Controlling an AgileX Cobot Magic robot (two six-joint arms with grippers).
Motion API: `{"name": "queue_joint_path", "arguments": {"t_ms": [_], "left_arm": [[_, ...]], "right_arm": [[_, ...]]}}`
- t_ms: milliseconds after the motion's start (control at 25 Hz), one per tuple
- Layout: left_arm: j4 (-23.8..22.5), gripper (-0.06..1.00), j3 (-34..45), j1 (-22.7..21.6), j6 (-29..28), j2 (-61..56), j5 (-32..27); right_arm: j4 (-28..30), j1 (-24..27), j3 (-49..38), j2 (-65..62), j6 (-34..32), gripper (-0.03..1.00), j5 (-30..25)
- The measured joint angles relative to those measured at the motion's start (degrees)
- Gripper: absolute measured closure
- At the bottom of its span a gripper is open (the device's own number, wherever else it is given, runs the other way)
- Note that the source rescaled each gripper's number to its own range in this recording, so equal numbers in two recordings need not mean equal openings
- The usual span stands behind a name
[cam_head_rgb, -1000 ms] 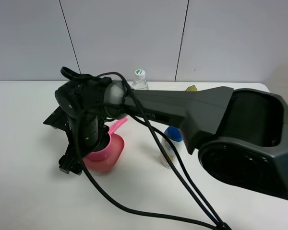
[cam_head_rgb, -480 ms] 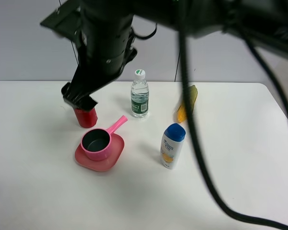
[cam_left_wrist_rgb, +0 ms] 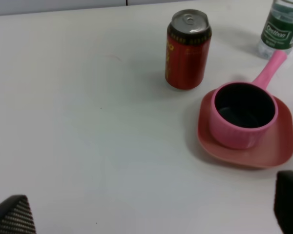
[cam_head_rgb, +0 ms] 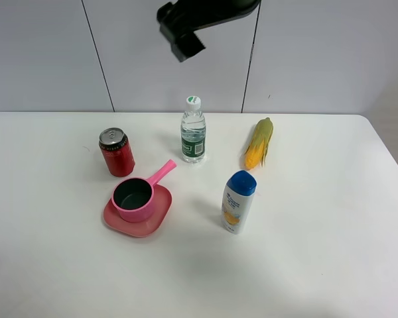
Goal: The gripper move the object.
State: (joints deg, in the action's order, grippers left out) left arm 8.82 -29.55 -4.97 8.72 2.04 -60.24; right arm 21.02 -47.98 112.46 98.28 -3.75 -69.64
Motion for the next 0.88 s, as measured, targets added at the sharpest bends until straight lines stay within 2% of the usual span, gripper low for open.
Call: {"name": "queue_joint_path", "arguments": {"t_ms": [320, 560, 880], "left_arm": [[0.0, -0.06, 0.0, 0.0, 0.0, 0.0, 0.0], [0.0, -0.06, 0.0, 0.0, 0.0, 0.0, 0.0], [0.0, -0.06, 0.0, 0.0, 0.0, 0.0, 0.0]], "right_arm": [[-6.3, 18.1, 0.0, -3.7, 9.3, -0.01, 0.0], [-7.2, 32.4, 0.0, -3.8, 12.0, -0.01, 0.0], [-9.2, 49.5, -2.2, -6.2, 12.1, -0.01, 0.0]]}}
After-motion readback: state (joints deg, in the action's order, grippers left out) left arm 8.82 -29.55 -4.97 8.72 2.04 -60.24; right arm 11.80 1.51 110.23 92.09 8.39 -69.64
